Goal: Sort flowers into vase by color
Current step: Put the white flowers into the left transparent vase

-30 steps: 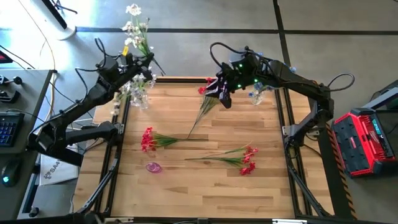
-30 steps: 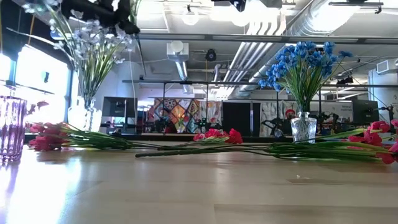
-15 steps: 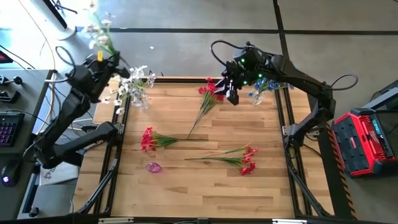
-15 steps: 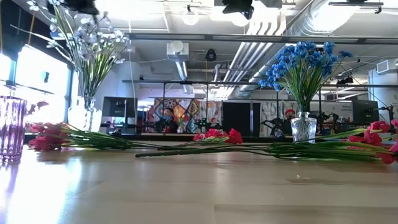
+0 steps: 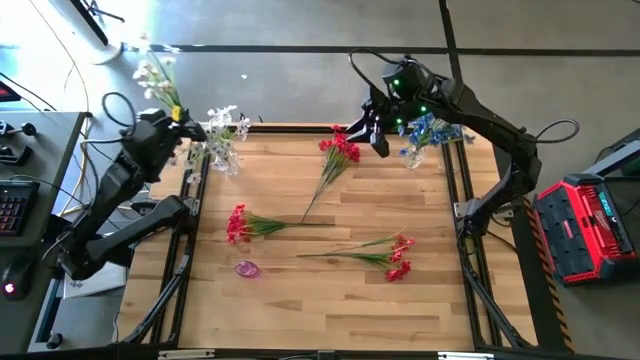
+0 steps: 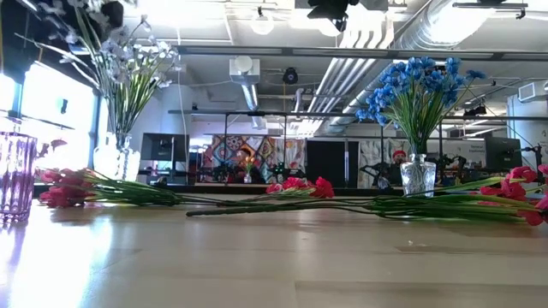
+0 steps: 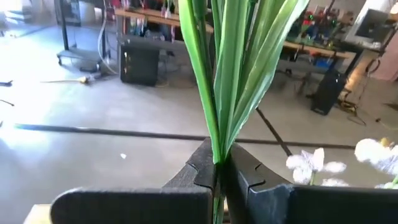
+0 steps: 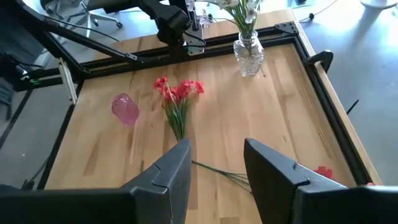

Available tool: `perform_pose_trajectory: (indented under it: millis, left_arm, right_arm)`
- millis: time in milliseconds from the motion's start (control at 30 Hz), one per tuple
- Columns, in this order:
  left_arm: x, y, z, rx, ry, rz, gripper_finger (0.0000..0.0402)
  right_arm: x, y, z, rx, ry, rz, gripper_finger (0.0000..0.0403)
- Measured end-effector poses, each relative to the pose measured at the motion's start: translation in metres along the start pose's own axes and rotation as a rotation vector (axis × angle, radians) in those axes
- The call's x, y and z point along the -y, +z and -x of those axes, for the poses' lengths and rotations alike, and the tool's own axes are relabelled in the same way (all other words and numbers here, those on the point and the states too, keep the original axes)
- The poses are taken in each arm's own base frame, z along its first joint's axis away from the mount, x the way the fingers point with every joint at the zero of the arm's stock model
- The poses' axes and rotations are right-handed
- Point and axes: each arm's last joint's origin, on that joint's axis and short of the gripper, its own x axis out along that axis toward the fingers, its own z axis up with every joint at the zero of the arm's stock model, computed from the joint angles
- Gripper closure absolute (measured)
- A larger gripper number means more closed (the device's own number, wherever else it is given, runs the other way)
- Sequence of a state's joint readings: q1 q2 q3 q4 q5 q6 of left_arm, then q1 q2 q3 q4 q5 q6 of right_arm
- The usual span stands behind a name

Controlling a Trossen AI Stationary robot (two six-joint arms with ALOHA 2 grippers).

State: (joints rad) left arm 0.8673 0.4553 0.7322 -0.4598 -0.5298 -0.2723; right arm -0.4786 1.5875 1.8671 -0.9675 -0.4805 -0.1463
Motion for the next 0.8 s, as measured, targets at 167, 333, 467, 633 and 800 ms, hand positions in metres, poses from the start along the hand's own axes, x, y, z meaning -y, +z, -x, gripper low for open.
perform_pose_trajectory:
  millis: [167, 333, 467, 633, 800]
  left_arm:
    - [0.002, -0.015, -0.009, -0.010, -0.030, 0.006, 0.0401]
    - [0.002, -0.034, -0.017, -0.066, -0.035, -0.023, 0.0401]
    - [0.003, -0.045, -0.022, -0.084, -0.064, -0.025, 0.0401]
    - [0.003, -0.057, -0.026, -0.103, -0.066, -0.038, 0.0401]
    - [0.003, -0.070, -0.029, -0.155, -0.096, -0.059, 0.0384]
  right_arm:
    - [0.000, 0.000, 0.000, 0.000, 0.002, -0.022, 0.0265]
    - [0.000, 0.001, 0.000, 0.012, -0.004, -0.066, 0.0265]
    - [0.001, 0.004, 0.000, 0.039, -0.011, -0.111, 0.0265]
    - [0.001, 0.010, 0.000, 0.092, -0.013, -0.140, 0.0265]
    - [-0.004, 0.015, -0.002, 0.138, 0.001, -0.140, 0.0265]
